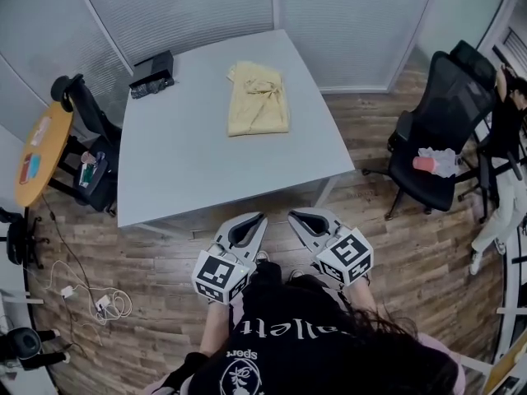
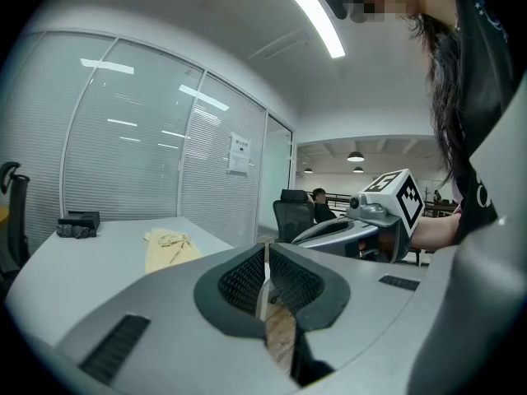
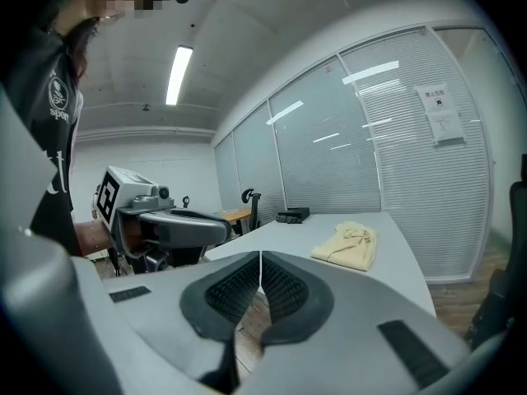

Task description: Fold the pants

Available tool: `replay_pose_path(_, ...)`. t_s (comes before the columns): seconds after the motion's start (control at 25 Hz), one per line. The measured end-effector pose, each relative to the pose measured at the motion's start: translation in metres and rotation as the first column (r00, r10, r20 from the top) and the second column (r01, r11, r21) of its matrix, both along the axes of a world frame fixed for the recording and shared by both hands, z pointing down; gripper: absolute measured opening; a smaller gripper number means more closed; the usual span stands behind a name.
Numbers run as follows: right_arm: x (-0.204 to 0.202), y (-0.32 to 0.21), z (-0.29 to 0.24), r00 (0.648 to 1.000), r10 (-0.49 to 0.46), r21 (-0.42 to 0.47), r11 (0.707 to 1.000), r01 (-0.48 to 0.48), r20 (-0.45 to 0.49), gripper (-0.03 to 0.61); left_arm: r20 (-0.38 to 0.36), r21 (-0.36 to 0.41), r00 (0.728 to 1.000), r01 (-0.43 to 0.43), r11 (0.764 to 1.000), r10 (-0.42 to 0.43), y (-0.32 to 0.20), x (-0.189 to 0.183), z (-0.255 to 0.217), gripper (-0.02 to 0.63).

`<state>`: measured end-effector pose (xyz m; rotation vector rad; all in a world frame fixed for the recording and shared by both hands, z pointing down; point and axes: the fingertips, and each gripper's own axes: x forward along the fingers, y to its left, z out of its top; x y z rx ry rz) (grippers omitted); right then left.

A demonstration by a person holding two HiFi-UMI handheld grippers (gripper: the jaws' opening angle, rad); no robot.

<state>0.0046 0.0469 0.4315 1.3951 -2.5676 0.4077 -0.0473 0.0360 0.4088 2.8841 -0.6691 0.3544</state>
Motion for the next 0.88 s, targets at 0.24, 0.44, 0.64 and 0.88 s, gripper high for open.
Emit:
replay_pose_path(0.24, 0.007, 0.027, 0.006, 0.999, -0.032, 0.002, 0.999, 0.032, -0.007, 0.026, 0.011, -0.008, 1.000, 0.004, 1.000, -0.004, 0.029, 0.013, 0.010, 0.035)
replay_pose_path(0.44, 0.006, 0.037, 0.004, 0.998, -0.057, 0.011, 0.998, 0.057, -0.010, 0.026, 0.010, 0.002, 1.000, 0.022, 1.000, -0.022, 0.039, 0.013, 0.007, 0.035)
replay_pose_path(0.64, 0.000, 0.041, 0.006, 0.996, -0.083, 0.018, 0.996, 0.083, -0.016, 0.025, 0.010, 0.010, 0.999, 0.039, 0.999, -0.039, 0.047, 0.009, 0.007, 0.035)
replay_pose_path(0.88, 0.000, 0.049, 0.006, 0.995, -0.098, 0.015, 0.995, 0.098, -0.019, 0.025, 0.015, 0.005, 0.999, 0.046, 0.999, -0.046, 0.057, 0.011, 0.009, 0.035)
